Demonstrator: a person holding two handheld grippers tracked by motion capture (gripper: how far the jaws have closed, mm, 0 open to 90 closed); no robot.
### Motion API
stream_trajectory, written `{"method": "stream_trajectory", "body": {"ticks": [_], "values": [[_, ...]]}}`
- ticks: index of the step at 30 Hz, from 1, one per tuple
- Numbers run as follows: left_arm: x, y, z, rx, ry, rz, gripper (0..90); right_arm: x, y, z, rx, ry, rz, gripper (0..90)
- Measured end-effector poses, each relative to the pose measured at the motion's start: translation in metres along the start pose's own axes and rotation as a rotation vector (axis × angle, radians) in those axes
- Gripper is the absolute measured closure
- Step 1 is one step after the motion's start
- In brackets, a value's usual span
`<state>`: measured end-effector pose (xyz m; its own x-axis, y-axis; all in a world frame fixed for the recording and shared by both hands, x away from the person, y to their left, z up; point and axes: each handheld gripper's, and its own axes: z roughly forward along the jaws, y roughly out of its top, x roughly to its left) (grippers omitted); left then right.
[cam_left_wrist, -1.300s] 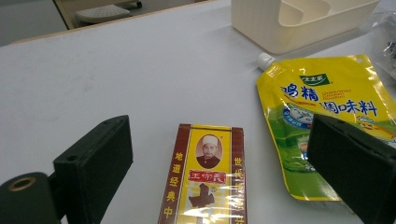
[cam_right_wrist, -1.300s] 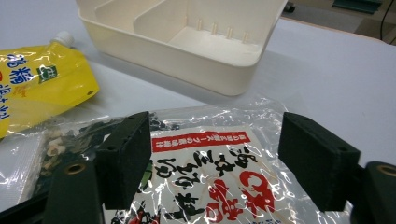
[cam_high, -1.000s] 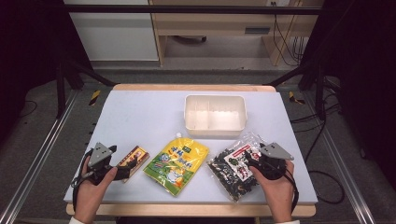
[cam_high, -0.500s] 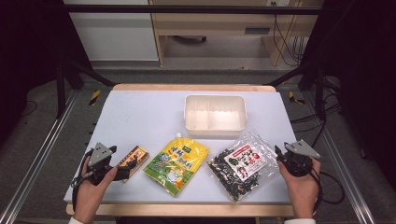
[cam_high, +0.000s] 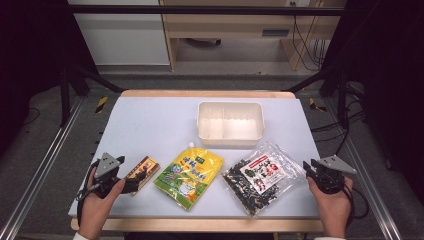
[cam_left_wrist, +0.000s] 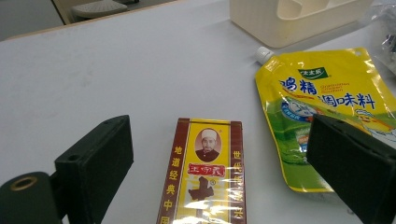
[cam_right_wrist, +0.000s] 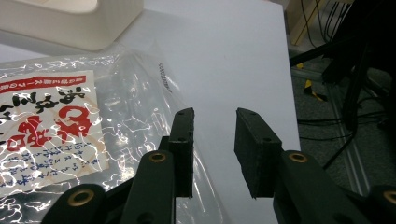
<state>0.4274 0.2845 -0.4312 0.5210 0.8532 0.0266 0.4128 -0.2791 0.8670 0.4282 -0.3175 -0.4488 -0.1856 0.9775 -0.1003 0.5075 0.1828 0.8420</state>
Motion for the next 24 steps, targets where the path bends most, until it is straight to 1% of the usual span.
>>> {"method": "stream_trajectory", "body": {"ticks": [2, 4, 7, 8, 9, 10, 12, 16, 19, 21, 23, 24], "values": [[0.000, 0.000, 0.001, 0.004, -0.002, 0.005, 7.1, 0.000, -0.001, 0.002, 0.011, 0.016, 0.007, 68.3], [0.000, 0.000, 0.001, 0.002, -0.002, 0.002, 7.2, 0.000, -0.003, 0.005, 0.023, 0.033, 0.012, 68.0], [-0.001, 0.000, 0.001, 0.001, -0.001, 0.002, 7.2, -0.001, -0.005, 0.010, 0.044, 0.062, 0.031, 64.6], [-0.001, 0.000, 0.001, 0.002, -0.002, 0.002, 7.2, -0.002, -0.007, 0.012, 0.056, 0.067, 0.045, 61.1], [-0.001, 0.000, 0.001, 0.002, -0.003, 0.003, 7.3, -0.004, -0.009, 0.014, 0.068, 0.078, 0.060, 55.7], [-0.001, 0.000, 0.001, 0.002, -0.003, 0.003, 7.3, -0.005, -0.010, 0.016, 0.073, 0.090, 0.079, 54.7], [-0.001, 0.000, 0.002, 0.002, -0.004, 0.003, 7.3, -0.008, -0.012, 0.018, 0.078, 0.101, 0.099, 51.5], [-0.001, 0.000, 0.002, 0.007, -0.006, 0.008, 7.4, -0.011, -0.015, 0.020, 0.092, 0.107, 0.131, 49.8], [-0.002, 0.000, 0.002, 0.007, -0.008, 0.009, 7.4, -0.014, -0.017, 0.020, 0.093, 0.123, 0.164, 49.9], [-0.002, 0.000, 0.002, 0.010, -0.012, 0.010, 7.5, -0.016, -0.019, 0.021, 0.097, 0.131, 0.175, 49.8], [-0.002, 0.000, 0.002, 0.011, -0.012, 0.010, 7.6, -0.017, -0.021, 0.021, 0.103, 0.151, 0.189, 47.1], [-0.002, 0.000, 0.002, 0.012, -0.012, 0.011, 7.6, -0.017, -0.021, 0.022, 0.107, 0.169, 0.202, 44.5]]}}
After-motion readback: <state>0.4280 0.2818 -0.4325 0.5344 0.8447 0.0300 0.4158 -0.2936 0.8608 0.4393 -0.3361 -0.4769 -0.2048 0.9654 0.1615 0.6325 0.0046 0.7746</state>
